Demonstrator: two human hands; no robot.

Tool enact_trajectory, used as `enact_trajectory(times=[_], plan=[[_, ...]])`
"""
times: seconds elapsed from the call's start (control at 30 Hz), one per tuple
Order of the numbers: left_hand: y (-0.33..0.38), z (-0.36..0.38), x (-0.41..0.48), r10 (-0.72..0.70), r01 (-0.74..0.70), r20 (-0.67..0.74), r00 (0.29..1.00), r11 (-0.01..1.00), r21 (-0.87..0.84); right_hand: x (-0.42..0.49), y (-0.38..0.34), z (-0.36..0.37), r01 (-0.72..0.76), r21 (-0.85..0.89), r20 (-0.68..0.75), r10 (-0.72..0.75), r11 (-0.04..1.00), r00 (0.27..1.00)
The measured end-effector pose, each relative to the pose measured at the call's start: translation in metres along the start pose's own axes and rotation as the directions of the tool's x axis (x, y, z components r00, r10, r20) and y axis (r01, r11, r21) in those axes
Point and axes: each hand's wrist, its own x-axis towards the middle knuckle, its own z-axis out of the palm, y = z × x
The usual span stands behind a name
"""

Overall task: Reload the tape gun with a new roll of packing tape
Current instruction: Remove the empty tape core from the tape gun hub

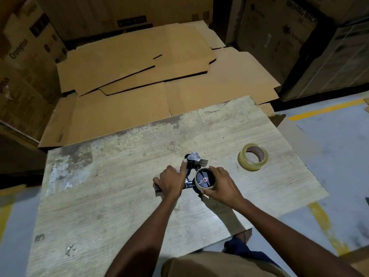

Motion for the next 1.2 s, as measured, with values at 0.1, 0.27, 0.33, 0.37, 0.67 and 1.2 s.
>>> enact_trajectory(times=[0.1,0.27,0.33,0.37,0.67,1.2], plan=[[0.010,-0.002,0.004,-0.009,0.009,0.011,1.000,0.999,0.032,0.000,0.003,-0.002,-0.014,0.009,0.023,0.013,1.000,1.000],[0.020,-0.005,0.010,-0.084,0.085,0.033,0.996,0.996,-0.022,0.000,0.007,0.005,-0.053,0.036,0.031,0.052,0.998,0.998],[0.027,-0.006,0.010,-0.109,0.110,0.053,0.993,0.993,-0.034,0.003,0.005,0.007,-0.070,0.045,0.022,0.069,0.997,0.997],[0.030,-0.006,0.010,-0.118,0.121,0.064,0.991,0.992,-0.046,0.004,0.003,0.009,-0.075,0.048,0.017,0.075,0.996,0.997],[0.030,-0.003,0.011,-0.112,0.117,0.046,0.993,0.988,-0.104,0.003,0.011,0.024,-0.087,0.129,-0.067,0.096,0.988,0.993],[0.034,0.011,0.020,-0.145,0.143,-0.020,0.989,0.986,-0.084,0.001,0.003,0.046,-0.076,0.368,-0.237,0.173,0.927,0.956]])
